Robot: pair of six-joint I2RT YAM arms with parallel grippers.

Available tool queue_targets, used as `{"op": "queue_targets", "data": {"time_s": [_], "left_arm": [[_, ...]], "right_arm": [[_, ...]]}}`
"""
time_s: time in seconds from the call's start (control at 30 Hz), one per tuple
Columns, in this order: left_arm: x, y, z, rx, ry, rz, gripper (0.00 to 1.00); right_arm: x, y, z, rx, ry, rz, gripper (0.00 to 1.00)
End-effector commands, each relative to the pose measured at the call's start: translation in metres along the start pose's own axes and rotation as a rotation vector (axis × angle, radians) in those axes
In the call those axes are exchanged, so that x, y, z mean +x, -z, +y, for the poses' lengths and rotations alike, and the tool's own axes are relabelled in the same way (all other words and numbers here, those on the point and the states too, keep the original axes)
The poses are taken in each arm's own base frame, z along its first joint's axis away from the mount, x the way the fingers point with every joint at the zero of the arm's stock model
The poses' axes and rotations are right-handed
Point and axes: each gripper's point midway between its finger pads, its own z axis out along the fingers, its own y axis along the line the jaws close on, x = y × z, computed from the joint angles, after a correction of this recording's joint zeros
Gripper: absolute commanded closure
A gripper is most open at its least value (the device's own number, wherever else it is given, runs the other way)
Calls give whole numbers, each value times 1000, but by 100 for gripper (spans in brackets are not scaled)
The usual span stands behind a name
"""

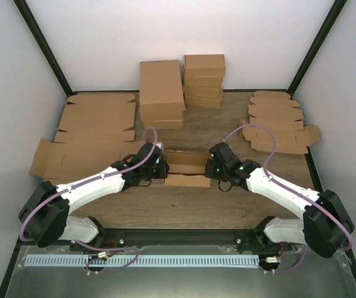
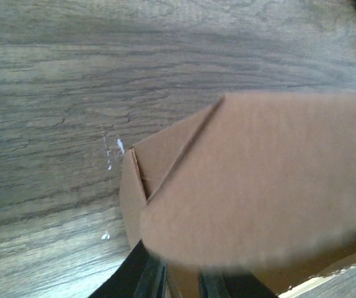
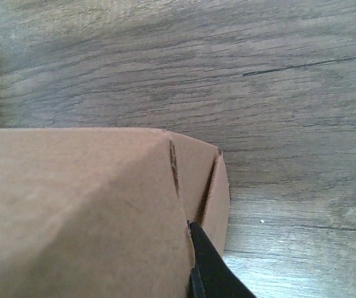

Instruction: Fold the paper box

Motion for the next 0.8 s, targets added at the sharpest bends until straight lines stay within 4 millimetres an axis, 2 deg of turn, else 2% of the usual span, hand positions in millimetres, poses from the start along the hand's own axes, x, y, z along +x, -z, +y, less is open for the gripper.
{"op": "queue_targets", "data": {"time_s": [0.0, 0.1, 0.23, 0.33, 0.4, 0.47, 0.6, 0.7, 0.77], "left_arm": [[0, 5, -1, -20, -41, 17, 79], [-6, 18, -5, -23, -64, 13, 65], [-9, 37, 0, -65, -91, 15, 34], [-11, 54, 2, -83, -114, 19, 18], [-13, 64, 0, -81, -143, 20, 11], [-18, 75, -8, -58, -217, 24, 6], [-33, 88, -34, 22, -404, 6, 4], [-47, 89, -52, 51, -519, 1, 5], [-59, 82, -56, 28, -558, -7, 8]], "right_arm": [[-9, 2, 1, 29, 53, -36, 96], [-12, 2, 2, 32, 77, -43, 96], [-11, -1, 3, 30, 111, -38, 99], [-11, -3, 3, 32, 134, -34, 99], [-11, -4, 4, 27, 148, -34, 99], [-12, -4, 6, 19, 166, -35, 99], [-12, -5, 11, -5, 207, -34, 99], [-12, -5, 17, -30, 243, -28, 98], [-13, -4, 19, -35, 259, -28, 98]]}}
